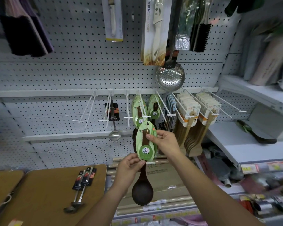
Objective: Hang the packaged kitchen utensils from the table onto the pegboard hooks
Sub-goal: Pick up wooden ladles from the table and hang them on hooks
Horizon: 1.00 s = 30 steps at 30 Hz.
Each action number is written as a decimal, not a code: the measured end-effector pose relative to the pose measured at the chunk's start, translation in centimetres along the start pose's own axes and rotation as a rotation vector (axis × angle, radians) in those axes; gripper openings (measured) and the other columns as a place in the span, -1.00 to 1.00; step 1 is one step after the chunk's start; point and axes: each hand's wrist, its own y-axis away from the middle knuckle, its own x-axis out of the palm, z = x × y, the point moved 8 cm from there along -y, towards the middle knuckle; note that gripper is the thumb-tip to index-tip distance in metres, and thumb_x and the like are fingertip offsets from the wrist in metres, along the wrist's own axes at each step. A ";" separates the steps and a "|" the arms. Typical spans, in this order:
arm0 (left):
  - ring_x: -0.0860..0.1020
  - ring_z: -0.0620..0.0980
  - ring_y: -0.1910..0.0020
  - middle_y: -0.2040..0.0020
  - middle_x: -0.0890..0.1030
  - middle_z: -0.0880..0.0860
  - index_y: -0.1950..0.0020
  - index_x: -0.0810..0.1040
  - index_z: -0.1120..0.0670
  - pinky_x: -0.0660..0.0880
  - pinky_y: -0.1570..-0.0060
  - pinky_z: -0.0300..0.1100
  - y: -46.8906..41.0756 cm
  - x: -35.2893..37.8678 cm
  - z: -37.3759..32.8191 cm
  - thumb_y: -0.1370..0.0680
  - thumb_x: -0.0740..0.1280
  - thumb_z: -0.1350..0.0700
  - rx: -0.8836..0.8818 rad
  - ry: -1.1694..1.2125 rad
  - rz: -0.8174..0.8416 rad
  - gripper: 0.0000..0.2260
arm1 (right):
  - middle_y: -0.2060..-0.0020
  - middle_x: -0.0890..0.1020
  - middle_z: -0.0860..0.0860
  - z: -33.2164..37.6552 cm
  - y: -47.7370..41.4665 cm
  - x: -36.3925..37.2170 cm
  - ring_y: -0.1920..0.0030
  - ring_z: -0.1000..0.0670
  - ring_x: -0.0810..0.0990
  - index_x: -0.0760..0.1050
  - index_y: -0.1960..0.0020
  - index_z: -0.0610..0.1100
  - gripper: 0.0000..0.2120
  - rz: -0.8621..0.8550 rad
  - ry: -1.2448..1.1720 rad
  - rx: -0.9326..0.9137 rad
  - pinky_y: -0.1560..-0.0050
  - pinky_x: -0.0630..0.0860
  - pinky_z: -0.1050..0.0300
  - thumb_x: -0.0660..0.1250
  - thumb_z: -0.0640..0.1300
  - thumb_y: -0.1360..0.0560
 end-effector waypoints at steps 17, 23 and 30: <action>0.69 0.00 0.07 0.08 0.73 0.05 -0.09 0.60 0.12 0.62 0.04 -0.15 -3.2 0.2 0.0 -0.50 0.43 0.27 0.000 0.049 -0.038 -0.81 | 0.13 0.75 -0.11 -1.5 -4.9 -0.1 0.07 -0.14 0.74 0.69 -0.01 -0.19 -0.87 -0.116 0.146 0.031 -0.06 0.66 -0.10 0.50 -0.19 -0.48; 0.70 0.04 0.11 0.10 0.72 0.13 -0.12 0.58 0.16 0.59 0.18 -0.26 -6.1 0.1 -0.4 -0.51 0.43 0.28 -0.012 0.043 -0.044 -0.80 | 0.19 0.75 -0.09 -2.4 -8.1 -0.7 0.11 -0.15 0.73 0.69 0.08 -0.17 -0.84 -0.209 0.255 0.039 -0.01 0.65 -0.08 0.54 -0.07 -0.45; 0.65 0.07 0.08 0.11 0.65 0.22 -0.03 0.59 0.04 0.62 0.00 -0.01 -11.0 -0.5 0.0 -0.51 0.44 0.26 -0.054 0.015 -0.042 -0.83 | 0.12 0.73 -0.14 -3.4 -12.7 -0.8 0.17 -0.05 0.64 0.67 -0.03 -0.26 -0.82 -0.255 0.319 0.103 0.08 0.63 0.03 0.52 -0.21 -0.47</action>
